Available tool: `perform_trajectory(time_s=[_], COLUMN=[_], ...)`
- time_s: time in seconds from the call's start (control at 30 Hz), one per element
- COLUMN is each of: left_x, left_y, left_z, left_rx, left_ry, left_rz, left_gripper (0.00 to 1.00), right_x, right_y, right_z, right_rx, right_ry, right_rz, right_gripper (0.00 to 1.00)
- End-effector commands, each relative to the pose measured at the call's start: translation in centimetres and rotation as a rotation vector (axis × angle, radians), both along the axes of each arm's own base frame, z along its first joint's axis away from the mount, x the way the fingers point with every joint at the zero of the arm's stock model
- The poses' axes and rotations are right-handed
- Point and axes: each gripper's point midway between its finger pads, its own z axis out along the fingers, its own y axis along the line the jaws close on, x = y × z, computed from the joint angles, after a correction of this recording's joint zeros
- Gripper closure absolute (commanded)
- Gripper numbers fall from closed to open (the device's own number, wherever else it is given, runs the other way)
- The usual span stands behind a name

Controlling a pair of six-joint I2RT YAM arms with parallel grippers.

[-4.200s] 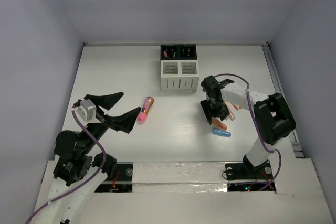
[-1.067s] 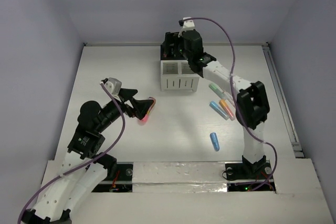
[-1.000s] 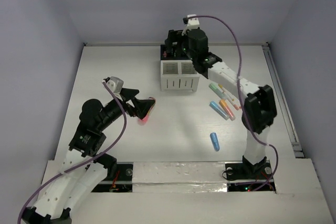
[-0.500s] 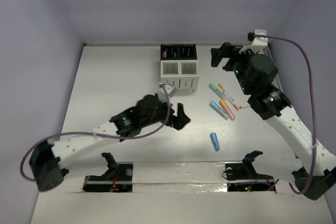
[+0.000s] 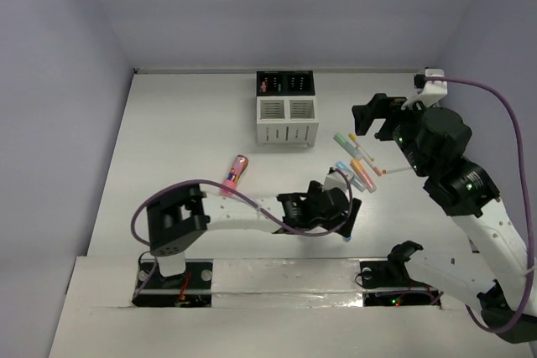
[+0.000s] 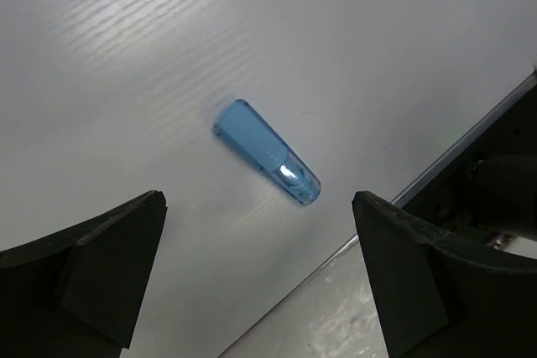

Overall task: Sort the stationery into containers
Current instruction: Pick up the stationery from the center of the board.

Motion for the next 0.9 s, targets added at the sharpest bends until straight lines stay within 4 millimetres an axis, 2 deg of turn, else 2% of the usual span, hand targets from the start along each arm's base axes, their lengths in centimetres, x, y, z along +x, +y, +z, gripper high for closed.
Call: perform_trajectory(time_s=[0.0, 0.03, 0.07, 0.1, 0.17, 0.2, 0.27, 0.4, 0.47, 0.67, 0.77, 0.8, 0.87], left_x=[0.2, -0.3, -0.1, -0.4, -0.7, -1.1, -1.4, -1.2, -1.1, -0.7, -0.2, 0.0, 0.4], left_y=[-2.0, -2.6, -2.5, -3.5, -3.7, -4.5, -4.6, -5.4, -5.3, -4.7, -4.6, -4.8, -4.2], left_z=[-0.3, -0.6, -2.0, -1.3, -2.9, -2.6, -4.0, -5.3, -6.3, -7.5, -8.1, -8.0, -9.0], left_rx=[-0.003, 0.005, 0.044, 0.031, 0.082, 0.073, 0.112, 0.129, 0.152, 0.194, 0.228, 0.232, 0.285], left_ry=[0.006, 0.007, 0.01, 0.005, 0.006, 0.004, 0.008, 0.012, 0.016, -0.001, -0.023, -0.033, -0.054], left_rz=[0.069, 0.062, 0.078, 0.073, 0.076, 0.075, 0.078, 0.091, 0.098, 0.123, 0.134, 0.136, 0.148], left_gripper=[0.08, 0.08, 0.08, 0.08, 0.09, 0.09, 0.09, 0.14, 0.16, 0.22, 0.26, 0.33, 0.35], right_x=[-1.6, -1.7, -2.0, -2.1, -2.6, -2.6, -3.0, -4.0, -4.2, -4.9, -5.1, -5.1, -5.3], right_y=[0.3, 0.5, 0.9, 1.1, 1.3, 1.4, 1.6, 2.1, 2.4, 2.0, 1.8, 1.8, 1.8], right_z=[0.5, 0.3, -0.1, -0.2, -0.3, -0.8, -1.0, -1.1, -1.5, -0.8, -0.6, -0.6, -0.5], right_rx=[0.018, 0.02, 0.026, 0.031, 0.041, 0.042, 0.044, 0.062, 0.067, 0.084, 0.09, 0.092, 0.101], right_ry=[0.001, 0.006, 0.016, 0.015, 0.011, 0.018, 0.021, 0.015, 0.022, -0.004, -0.014, -0.015, -0.021], right_rz=[0.064, 0.076, 0.102, 0.114, 0.134, 0.139, 0.163, 0.212, 0.231, 0.237, 0.232, 0.231, 0.235], right_gripper=[0.0, 0.0, 0.0, 0.0, 0.0, 0.0, 0.0, 0.0, 0.0, 0.0, 0.0, 0.0, 0.0])
